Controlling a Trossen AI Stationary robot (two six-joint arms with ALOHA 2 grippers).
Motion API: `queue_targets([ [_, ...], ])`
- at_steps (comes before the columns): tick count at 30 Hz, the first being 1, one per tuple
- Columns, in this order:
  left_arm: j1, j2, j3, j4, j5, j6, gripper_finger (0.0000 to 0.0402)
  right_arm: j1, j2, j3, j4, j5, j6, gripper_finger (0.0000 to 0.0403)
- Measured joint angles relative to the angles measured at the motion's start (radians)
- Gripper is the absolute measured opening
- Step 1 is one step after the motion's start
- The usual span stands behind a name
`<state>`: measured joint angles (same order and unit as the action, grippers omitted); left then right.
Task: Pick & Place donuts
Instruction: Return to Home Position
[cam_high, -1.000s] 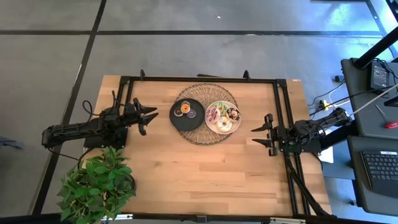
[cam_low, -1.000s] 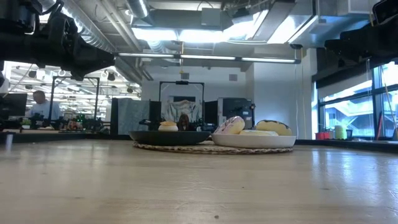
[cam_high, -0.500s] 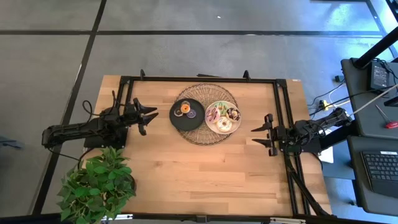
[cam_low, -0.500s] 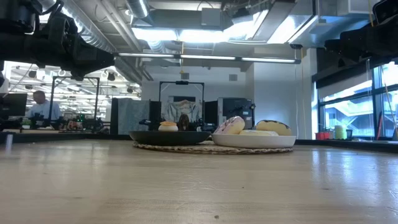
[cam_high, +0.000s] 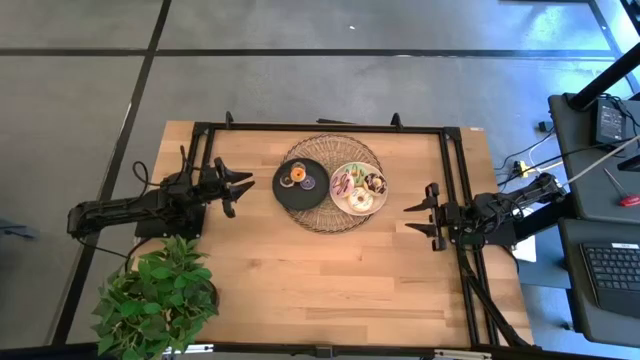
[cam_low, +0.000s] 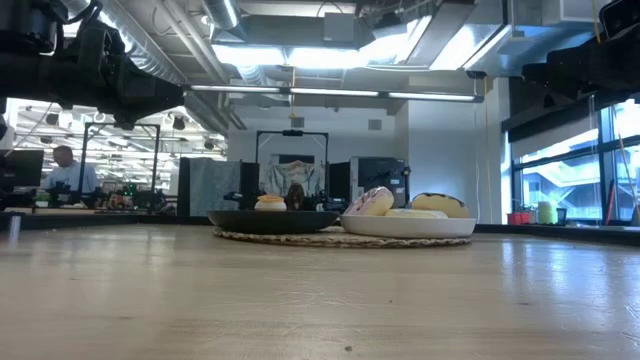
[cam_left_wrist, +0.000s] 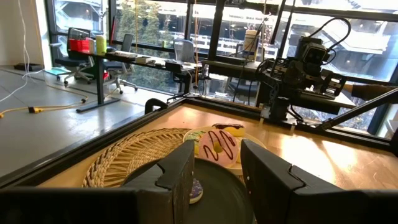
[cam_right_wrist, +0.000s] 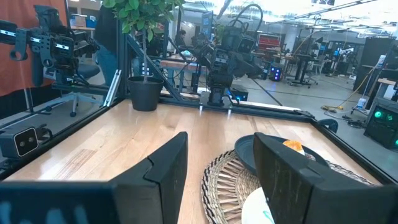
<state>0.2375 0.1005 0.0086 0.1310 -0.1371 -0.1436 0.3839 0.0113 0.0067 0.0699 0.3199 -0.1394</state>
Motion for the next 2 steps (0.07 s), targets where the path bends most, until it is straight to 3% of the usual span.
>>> queue_targets([
  [2,0.0,0.0,0.0,0.0,0.0,0.0,0.0127,0.0,0.0,0.0,0.0,0.0,0.0,0.0182],
])
